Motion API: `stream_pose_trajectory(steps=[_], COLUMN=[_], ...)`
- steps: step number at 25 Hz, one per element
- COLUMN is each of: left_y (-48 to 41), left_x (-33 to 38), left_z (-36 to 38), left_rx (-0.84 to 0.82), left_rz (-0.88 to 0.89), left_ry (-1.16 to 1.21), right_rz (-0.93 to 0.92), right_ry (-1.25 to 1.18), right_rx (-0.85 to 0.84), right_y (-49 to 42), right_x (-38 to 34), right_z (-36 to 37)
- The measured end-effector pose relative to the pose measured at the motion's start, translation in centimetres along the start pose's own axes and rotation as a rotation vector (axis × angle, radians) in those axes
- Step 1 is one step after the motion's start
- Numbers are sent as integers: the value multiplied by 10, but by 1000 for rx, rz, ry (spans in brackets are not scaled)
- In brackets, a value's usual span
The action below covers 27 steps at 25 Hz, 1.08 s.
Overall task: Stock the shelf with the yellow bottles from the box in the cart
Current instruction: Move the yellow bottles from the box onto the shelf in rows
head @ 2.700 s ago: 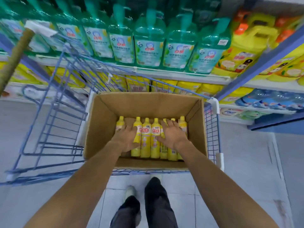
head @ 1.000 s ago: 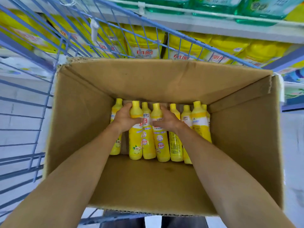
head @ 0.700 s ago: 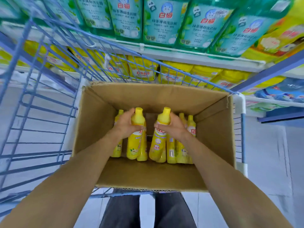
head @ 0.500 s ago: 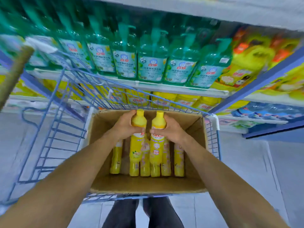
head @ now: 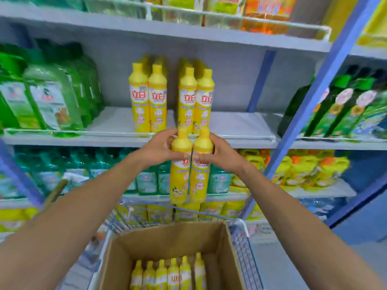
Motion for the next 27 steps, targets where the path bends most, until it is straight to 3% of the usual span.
stream_pose_trajectory(steps=[6, 12, 18, 27], left_y=[-82, -173, -245, -270], left_x=[83, 117, 102, 50], left_z=[5, 39, 73, 85], left_rx=[1, 76, 190, 310], left_rz=[183, 264, 244, 154], left_ry=[-26, -129, -160, -270], right_rz=[-154, -232, -235, -153], right_ry=[18, 27, -34, -120], right_rx=[74, 111, 154, 105], right_y=[-14, -45, -88, -132], right_x=[-54, -61, -30, 18], right_z=[-96, -198, -252, -246])
Point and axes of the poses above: each hand's wrist, its own y-axis away from the middle knuckle, its own z-axis out of the palm, x = y × z, the point moved 5 cm from there along -y, towards the middle knuckle, and after that the axes turned 15 degrees about z, right-handed, at the moved point
